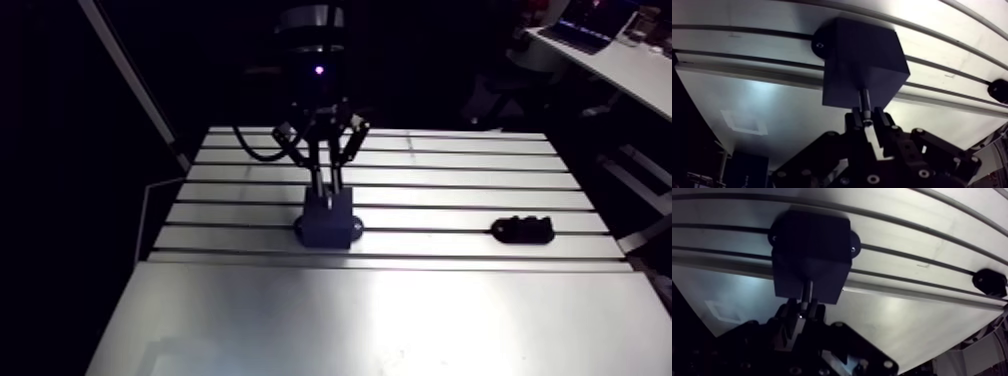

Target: Pick up the M10 bolt and insert it into the hole until fully seated.

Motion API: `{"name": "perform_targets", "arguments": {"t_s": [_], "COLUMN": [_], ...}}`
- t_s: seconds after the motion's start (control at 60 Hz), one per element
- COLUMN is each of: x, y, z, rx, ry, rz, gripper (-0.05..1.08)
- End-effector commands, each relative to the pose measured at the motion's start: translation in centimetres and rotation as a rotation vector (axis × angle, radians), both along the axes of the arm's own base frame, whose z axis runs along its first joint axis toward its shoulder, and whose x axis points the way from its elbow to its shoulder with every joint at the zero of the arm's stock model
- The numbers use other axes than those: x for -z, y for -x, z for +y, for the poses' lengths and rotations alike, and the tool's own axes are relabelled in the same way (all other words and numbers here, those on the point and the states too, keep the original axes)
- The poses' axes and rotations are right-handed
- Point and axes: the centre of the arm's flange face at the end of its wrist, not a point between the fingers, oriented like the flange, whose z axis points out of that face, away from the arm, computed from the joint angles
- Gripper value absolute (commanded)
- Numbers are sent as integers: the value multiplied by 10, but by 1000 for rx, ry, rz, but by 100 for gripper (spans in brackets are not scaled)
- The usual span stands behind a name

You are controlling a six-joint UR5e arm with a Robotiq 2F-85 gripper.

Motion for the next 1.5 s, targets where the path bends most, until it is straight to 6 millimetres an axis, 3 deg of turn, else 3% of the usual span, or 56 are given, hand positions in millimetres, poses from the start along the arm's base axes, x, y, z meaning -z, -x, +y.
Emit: {"name": "perform_targets", "arguments": {"t_s": [0.017,0.05,0.067,0.083,0.1,0.117,0.133,0.15,0.167,0.233,0.383,0.5,0.533,0.583,0.617,0.633,0.65,0.667,0.717,0.75,0.85,0.9,1.0,1.217,1.5], "x": [3,4,5,5,5,5,5,5,3,-1,-15,-46,-58,-99,-131,-131,-147,-147,-176,-181,-217,-226,-277,-298,-305], "y": [1,0,0,0,0,0,0,0,-1,-1,6,15,18,27,31,31,31,31,26,24,5,0,-34,-69,-78], "z": [0,0,0,0,0,0,-1,-1,-4,-14,-15,-16,-15,-6,11,11,19,19,28,28,27,27,25,23,22], "rx": [-4,-9,-11,-11,-10,-10,-14,-14,-22,-43,-32,-8,-3,21,59,59,80,80,115,124,150,150,164,164,155], "ry": [1,-2,-3,-3,0,0,6,6,9,12,32,69,74,64,53,53,46,46,35,30,20,20,16,16,15], "rz": [15,18,18,18,17,17,17,17,19,34,74,140,164,249,312,312,342,342,397,405,467,482,571,509,471], "gripper": [106,97,83,83,52,52,18,18,2,0,0,0,0,0,0,0,0,0,0,0,0,0,0,0,0]}}
